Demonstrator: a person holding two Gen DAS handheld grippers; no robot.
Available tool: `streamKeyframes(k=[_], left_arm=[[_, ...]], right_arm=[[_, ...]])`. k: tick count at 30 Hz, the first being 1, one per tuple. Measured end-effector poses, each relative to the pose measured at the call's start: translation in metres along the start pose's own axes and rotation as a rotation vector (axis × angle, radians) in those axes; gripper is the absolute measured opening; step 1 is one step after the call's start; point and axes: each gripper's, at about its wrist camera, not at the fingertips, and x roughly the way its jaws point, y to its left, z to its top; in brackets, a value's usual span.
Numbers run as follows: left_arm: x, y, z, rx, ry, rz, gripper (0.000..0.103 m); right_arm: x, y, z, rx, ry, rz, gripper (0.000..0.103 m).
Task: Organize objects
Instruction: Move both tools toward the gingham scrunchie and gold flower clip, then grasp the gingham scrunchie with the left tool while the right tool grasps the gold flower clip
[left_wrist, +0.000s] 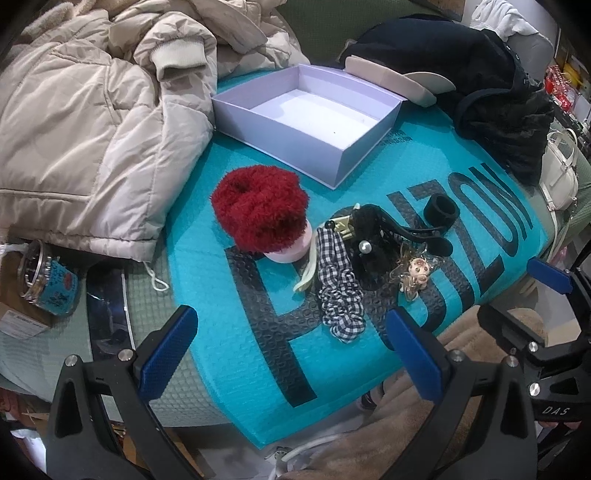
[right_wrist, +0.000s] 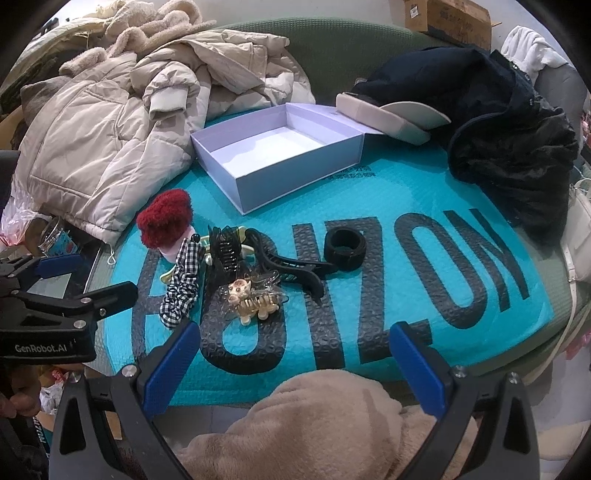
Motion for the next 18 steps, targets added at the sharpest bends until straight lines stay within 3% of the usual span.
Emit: streamKeyframes(k=[9,13,18], left_arm=[[0.029,0.0,0.002,-0.01,0.032,-0.05,0.094],[0.045,0.0,0.004,-0.022,0.05,-0.077,0.082],[0.063,-0.003,0.004,-0.031,0.08,-0.103,0.071]], right_arm=[[0.022,0.001,0.002,-0.018,0.025,0.041,0.095],[0.032,0.003,0.004,-0.036,0.031,0.059,0.087],[0.042,0.008,0.005,-0.074,0.02,0.069,0.085]])
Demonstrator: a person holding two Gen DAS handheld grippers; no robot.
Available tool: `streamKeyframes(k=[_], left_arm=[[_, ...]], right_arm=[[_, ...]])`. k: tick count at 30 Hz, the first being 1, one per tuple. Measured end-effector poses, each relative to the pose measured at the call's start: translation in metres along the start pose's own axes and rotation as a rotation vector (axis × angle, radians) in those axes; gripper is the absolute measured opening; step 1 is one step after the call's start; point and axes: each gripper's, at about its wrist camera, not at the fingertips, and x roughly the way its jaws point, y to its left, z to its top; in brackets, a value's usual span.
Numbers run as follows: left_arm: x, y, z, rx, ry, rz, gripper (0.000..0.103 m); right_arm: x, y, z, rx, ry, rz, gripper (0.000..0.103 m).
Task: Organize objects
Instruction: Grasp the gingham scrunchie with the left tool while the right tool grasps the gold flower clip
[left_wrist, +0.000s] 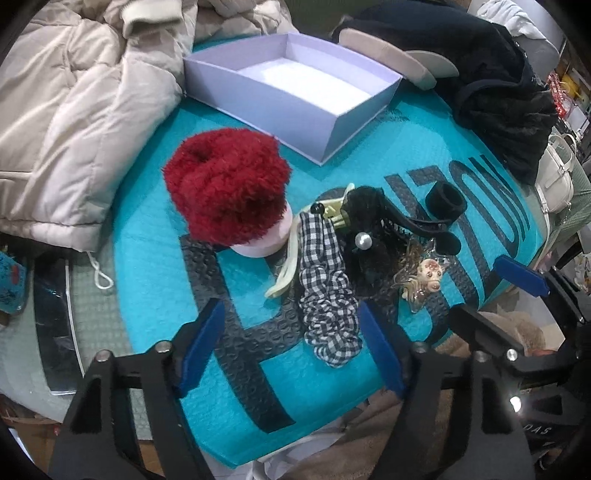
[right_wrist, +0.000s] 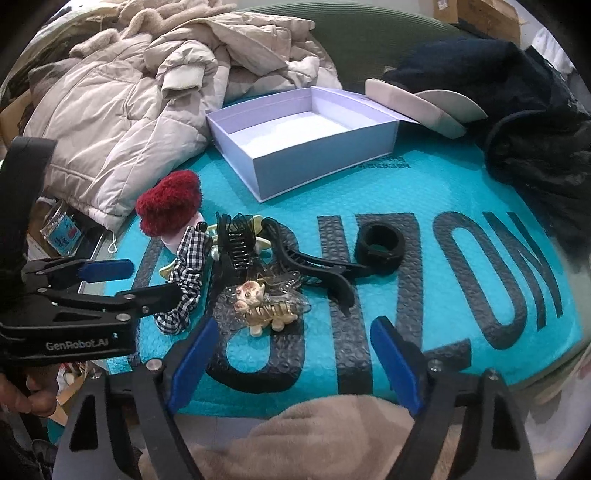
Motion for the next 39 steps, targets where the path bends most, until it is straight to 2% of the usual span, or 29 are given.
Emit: streamKeyframes(k=[5,10,14,20,27,33,39], left_arm=[[0.012,-0.002,-0.002,-0.001,0.009,-0.021,0.066],[0.019,-0.004,0.0,0.003,0.023,-0.032,0.056],[0.02,-0.004,0.0,0.007,0.017,-0.035,0.055],[0.022,-0.01,0.002,0.028,0.011,-0.042,0.042],[0.021,-0.009,0.0,0.025,0.002,-0.048,0.038],[0.017,-0.01,-0.004,0.026,0.004,-0.068,0.024],[0.01,-0.016,-0.009,0.047,-0.002,-0.048,0.022]], right_arm=[[0.008,0.004,0.005,-0.013,-0.008,0.03,0.084],[0.022,0.003,0.008,-0.011,0.004,0.082,0.075],[0.031,-0.002,0.007,0.003,0.023,0.105,0.073],[0.036,0.004,0.008,-0.018,0.035,0.133,0.061],[0.034,0.008,0.005,-0.042,0.028,0.122,0.06],[0.025,0.007,0.001,-0.046,0.016,0.111,0.06],[0.019,0.004,-0.005,-0.036,0.013,0.107,0.059]])
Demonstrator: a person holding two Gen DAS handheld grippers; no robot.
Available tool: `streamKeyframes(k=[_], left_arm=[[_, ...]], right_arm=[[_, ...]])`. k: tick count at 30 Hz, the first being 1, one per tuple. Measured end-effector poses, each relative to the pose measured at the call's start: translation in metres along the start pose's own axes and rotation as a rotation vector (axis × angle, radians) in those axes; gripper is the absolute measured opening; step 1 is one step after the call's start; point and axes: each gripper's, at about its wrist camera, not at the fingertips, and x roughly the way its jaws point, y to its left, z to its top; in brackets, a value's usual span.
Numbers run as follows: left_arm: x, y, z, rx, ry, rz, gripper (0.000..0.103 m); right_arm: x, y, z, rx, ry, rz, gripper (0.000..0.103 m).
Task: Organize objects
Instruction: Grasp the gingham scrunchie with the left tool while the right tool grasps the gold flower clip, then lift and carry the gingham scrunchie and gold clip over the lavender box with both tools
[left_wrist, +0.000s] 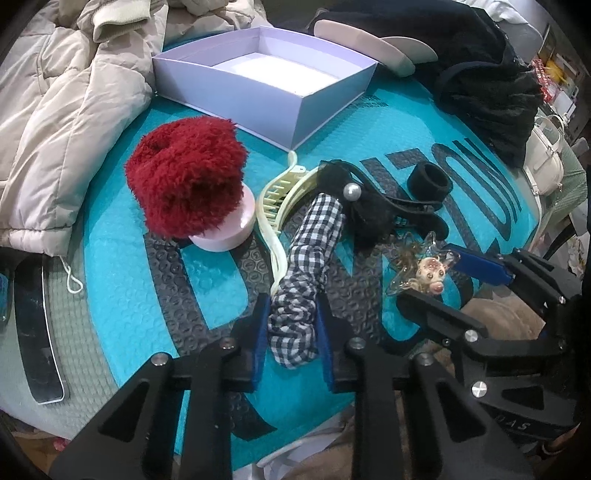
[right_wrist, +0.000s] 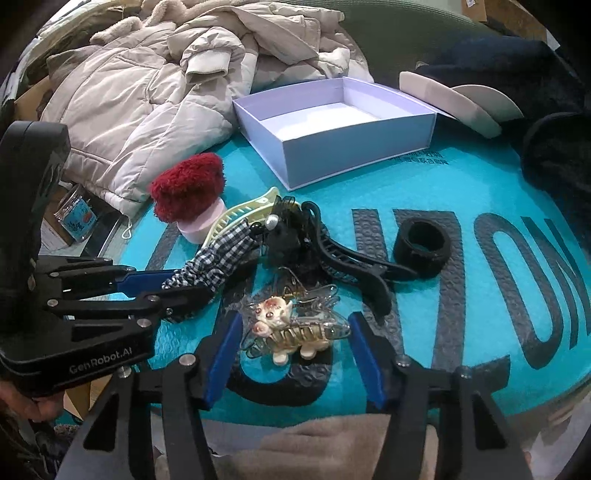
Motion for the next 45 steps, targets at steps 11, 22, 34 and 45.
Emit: streamKeyframes(k=[11,22,34,45], left_arm=[[-0.007,0.006,-0.013,-0.052,0.023,-0.012,0.023],[-0.009,0.006,-0.023,-0.053,0.038,0.035,0.028],[-0.021,-0.002,-0.031,-0.011,0.043,0.048,0.02],[-0.032,-0.005,-0.033,-0.021,0.014,0.021,0.019]], right_arm=[[-0.008,0.002,-0.008,-0.004,-0.014,0.008,0.059],[-0.003,-0.004,-0.015,0.023,-0.001,0.036,0.059],[-0.01,-0.004,-0.017,0.014,-0.015,0.038,0.058],[-0.01,-0.003,-0.02,0.013,-0.029,0.037,0.052]])
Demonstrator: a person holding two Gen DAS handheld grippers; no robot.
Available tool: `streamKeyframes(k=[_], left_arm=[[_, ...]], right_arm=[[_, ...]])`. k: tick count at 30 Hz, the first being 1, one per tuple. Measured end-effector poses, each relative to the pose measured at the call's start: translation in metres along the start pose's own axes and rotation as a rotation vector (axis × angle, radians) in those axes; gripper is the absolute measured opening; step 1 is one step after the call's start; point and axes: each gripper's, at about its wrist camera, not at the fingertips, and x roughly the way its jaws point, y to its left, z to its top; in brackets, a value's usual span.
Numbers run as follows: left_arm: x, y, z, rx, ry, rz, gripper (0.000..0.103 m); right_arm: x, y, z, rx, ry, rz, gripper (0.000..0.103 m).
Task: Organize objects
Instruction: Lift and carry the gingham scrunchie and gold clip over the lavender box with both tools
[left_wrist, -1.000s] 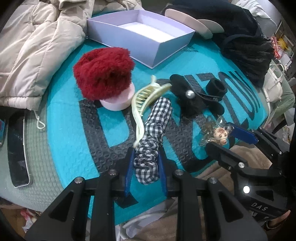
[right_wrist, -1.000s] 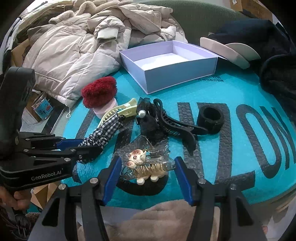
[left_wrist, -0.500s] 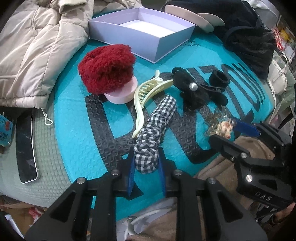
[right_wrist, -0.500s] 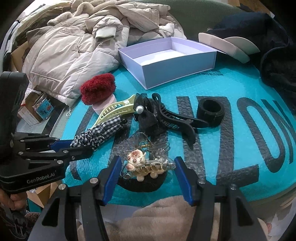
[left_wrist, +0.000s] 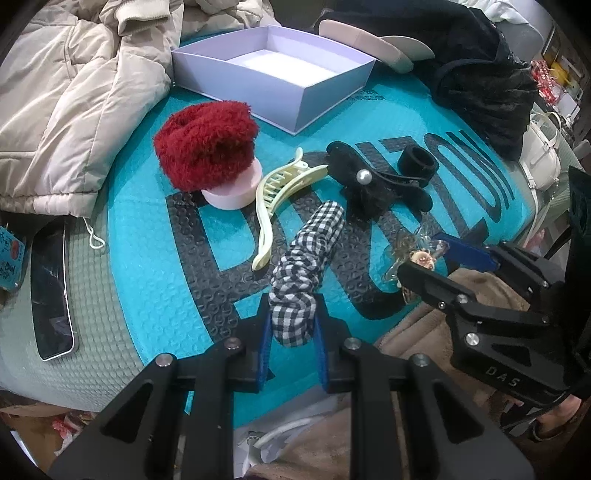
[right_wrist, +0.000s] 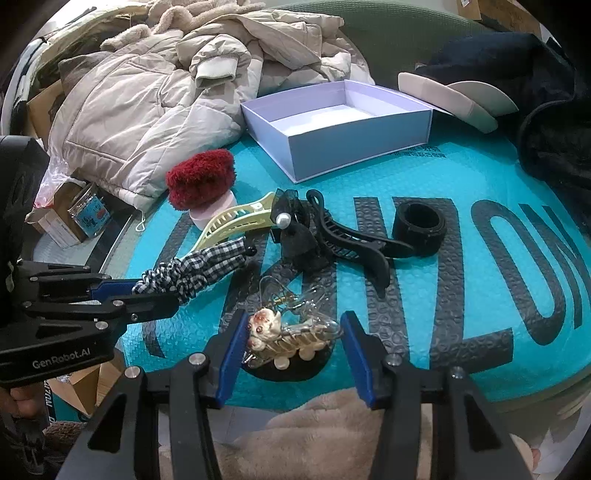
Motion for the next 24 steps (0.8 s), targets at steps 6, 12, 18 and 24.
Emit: streamKeyframes(k=[6,12,18,24], left_arm=[[-0.002,-0.003,0.001,0.005,-0.004,-0.009,0.019],[-0.002,-0.004,0.001,0.005,-0.004,-0.012,0.019],[-0.005,-0.006,0.003,0.011,-0.013,-0.015,0.019],[-0.014,-0.008,0.008,0.014,-0.031,-0.018,0.019]], right_arm=[[0.012,0.002,-0.003,-0.012,0.039,-0.02,0.052],[0.01,0.002,-0.004,-0.014,0.016,-0.015,0.05],[0.005,0.002,-0.003,-0.011,0.001,-0.006,0.05],[-0.004,0.002,0.0,-0.009,-0.023,0.002,0.05]])
